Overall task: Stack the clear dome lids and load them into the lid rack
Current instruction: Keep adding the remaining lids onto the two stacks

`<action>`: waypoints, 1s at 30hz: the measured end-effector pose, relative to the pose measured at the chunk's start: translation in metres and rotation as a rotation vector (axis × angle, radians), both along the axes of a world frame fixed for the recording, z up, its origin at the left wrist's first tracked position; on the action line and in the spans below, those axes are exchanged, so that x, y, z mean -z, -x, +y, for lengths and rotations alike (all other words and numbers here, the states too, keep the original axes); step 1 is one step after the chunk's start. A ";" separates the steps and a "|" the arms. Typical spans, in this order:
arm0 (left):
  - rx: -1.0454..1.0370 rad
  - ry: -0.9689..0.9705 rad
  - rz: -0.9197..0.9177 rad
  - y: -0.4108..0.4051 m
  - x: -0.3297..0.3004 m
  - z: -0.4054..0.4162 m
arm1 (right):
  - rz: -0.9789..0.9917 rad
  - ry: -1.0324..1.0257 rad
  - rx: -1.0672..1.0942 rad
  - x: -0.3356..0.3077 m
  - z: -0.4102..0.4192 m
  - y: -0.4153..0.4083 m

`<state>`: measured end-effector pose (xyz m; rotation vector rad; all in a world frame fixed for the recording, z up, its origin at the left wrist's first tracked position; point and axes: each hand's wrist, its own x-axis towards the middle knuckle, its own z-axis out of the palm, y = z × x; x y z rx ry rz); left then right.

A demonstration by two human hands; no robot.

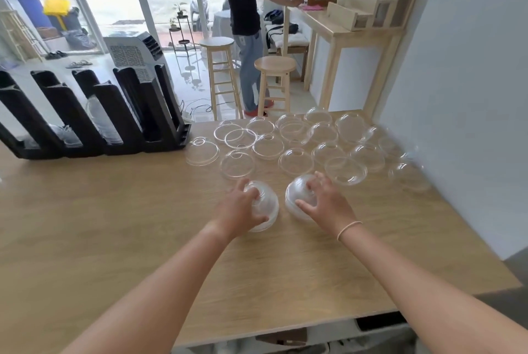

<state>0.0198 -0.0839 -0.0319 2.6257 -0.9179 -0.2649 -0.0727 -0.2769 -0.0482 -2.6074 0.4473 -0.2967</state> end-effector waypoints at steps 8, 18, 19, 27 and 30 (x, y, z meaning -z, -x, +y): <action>0.009 0.012 0.020 -0.008 0.000 -0.008 | 0.001 -0.017 0.017 0.000 0.005 -0.003; -0.114 0.205 -0.116 -0.023 -0.015 -0.013 | -0.252 -0.018 -0.003 -0.002 -0.030 -0.005; -0.138 0.226 -0.130 -0.029 -0.017 -0.014 | -0.266 -0.016 0.016 -0.002 -0.038 -0.005; -0.252 0.012 -0.103 -0.075 -0.017 -0.021 | 0.179 0.201 0.102 0.023 -0.085 0.001; -0.270 -0.058 -0.054 -0.088 -0.011 -0.022 | -0.030 0.143 0.129 0.020 -0.090 0.005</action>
